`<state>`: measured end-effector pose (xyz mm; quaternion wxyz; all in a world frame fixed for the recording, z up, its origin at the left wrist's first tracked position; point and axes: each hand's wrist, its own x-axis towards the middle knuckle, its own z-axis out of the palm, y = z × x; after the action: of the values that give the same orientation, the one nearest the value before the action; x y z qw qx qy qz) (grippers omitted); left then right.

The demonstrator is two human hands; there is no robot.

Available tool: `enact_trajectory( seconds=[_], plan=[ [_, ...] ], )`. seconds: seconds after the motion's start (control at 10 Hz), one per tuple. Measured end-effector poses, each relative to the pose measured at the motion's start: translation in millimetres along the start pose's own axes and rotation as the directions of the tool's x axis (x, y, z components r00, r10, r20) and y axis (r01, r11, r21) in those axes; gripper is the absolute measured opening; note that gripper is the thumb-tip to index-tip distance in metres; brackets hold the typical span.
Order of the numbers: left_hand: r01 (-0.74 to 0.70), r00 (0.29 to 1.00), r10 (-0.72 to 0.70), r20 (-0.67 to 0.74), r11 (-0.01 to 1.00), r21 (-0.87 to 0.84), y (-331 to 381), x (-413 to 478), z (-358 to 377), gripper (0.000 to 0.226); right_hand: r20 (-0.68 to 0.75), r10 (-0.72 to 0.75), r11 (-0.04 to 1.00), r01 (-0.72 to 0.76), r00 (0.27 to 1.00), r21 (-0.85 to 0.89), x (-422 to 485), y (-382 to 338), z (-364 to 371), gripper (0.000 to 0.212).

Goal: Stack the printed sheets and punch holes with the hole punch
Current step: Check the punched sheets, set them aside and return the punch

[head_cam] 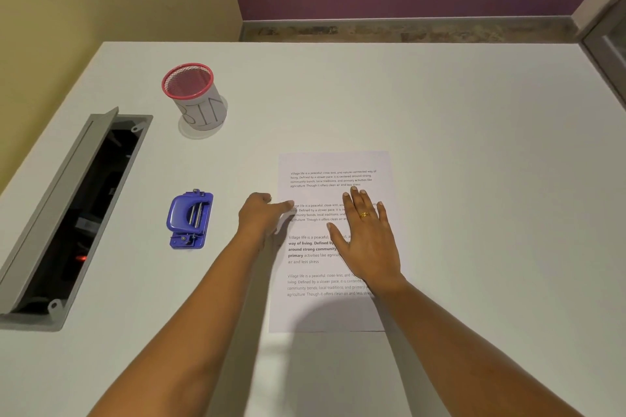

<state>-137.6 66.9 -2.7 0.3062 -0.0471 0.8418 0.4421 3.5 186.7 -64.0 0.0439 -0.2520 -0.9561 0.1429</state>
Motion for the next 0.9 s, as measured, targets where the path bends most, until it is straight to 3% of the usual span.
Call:
enact_trajectory(
  seconds=[0.1, 0.2, 0.3, 0.5, 0.6, 0.7, 0.8, 0.9],
  plan=[
    [0.061, 0.997, -0.054, 0.063, 0.991, -0.122, 2.4, 1.3, -4.7, 0.038, -0.001, -0.001, 1.000, 0.001, 1.000, 0.004, -0.4, -0.1, -0.1, 0.067],
    [0.097, 0.993, -0.083, 0.085, 0.981, -0.168, 0.4, -1.5, -3.4, 0.043, -0.004, -0.001, 1.000, 0.001, 1.000, -0.003, -0.8, 0.3, 0.2, 0.067],
    [0.047, 0.999, -0.047, 0.006, 0.992, -0.113, -6.3, -6.0, 3.7, 0.041, -0.008, -0.001, 1.000, 0.001, 1.000, -0.011, -0.6, 0.1, 0.6, 0.067],
    [-0.010, 0.999, 0.011, -0.035, 1.000, 0.011, -13.2, -17.6, 11.0, 0.015, -0.017, -0.001, 1.000, 0.001, 1.000, -0.008, -0.8, 0.3, 0.2, 0.067],
    [-0.036, 0.999, 0.036, -0.026, 0.999, 0.016, -8.1, -21.4, 14.6, 0.020, -0.021, -0.002, 1.000, 0.002, 1.000, -0.001, -0.6, -0.1, 0.1, 0.066],
    [-0.045, 0.998, 0.048, 0.037, 0.996, -0.084, -5.5, -22.9, 17.7, 0.034, -0.024, -0.003, 1.000, 0.003, 1.000, 0.004, -0.4, -0.3, -0.1, 0.066],
    [-0.025, 0.999, 0.031, 0.025, 0.977, -0.213, -6.0, -26.7, 18.2, 0.049, -0.029, -0.008, 1.000, 0.008, 1.000, 0.002, -0.6, 0.1, -0.1, 0.066],
    [-0.018, 0.999, 0.009, -0.039, 0.976, -0.218, -11.0, -26.5, 15.7, 0.050, -0.030, -0.012, 1.000, 0.013, 0.999, 0.009, -0.6, 0.5, 0.3, 0.066]
  ],
)
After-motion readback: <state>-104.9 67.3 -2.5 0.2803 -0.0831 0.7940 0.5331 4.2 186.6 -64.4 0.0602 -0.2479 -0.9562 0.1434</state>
